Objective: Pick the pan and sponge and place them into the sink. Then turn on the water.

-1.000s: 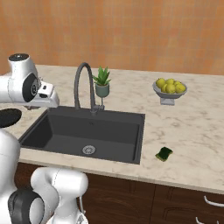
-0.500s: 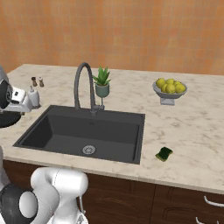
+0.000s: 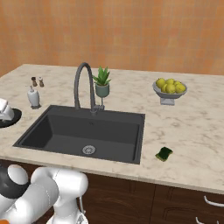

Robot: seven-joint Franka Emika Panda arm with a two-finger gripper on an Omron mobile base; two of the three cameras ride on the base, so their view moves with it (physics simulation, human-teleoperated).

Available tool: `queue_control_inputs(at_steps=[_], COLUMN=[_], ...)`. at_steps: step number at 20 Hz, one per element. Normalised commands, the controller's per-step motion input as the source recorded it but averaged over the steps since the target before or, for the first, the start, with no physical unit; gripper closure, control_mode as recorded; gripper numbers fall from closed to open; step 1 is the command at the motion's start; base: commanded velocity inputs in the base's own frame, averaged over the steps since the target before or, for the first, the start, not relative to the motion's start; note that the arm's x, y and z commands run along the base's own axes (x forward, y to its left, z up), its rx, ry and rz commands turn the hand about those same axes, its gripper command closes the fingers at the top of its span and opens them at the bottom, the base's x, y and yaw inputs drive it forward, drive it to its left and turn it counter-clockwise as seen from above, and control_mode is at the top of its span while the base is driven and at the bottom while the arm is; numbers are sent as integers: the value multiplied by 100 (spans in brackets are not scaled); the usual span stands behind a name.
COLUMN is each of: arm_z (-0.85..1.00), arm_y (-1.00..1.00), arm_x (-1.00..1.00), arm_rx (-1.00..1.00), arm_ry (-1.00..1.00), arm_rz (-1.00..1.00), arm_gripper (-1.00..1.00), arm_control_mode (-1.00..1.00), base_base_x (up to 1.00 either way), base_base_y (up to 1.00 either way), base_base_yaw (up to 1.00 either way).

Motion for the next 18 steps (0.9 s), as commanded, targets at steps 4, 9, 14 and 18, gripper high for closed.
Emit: queue_control_inputs(at_steps=[4, 9, 14, 18], arm_z=[-29, -7, -37, -42], arm_y=[46, 94, 98, 90], arm_x=[30, 27, 41, 32], arm_rx=[0, 0, 0, -3], arm_ry=[1, 12, 10, 4], arm_rz=[-4, 2, 6, 4], arm_gripper=[-100, -100, -100, -100], arm_control_mode=[-100, -100, -100, -100], base_base_x=[0, 0, 0, 0], base_base_y=[0, 0, 0, 0], base_base_yaw=[0, 0, 0, 0])
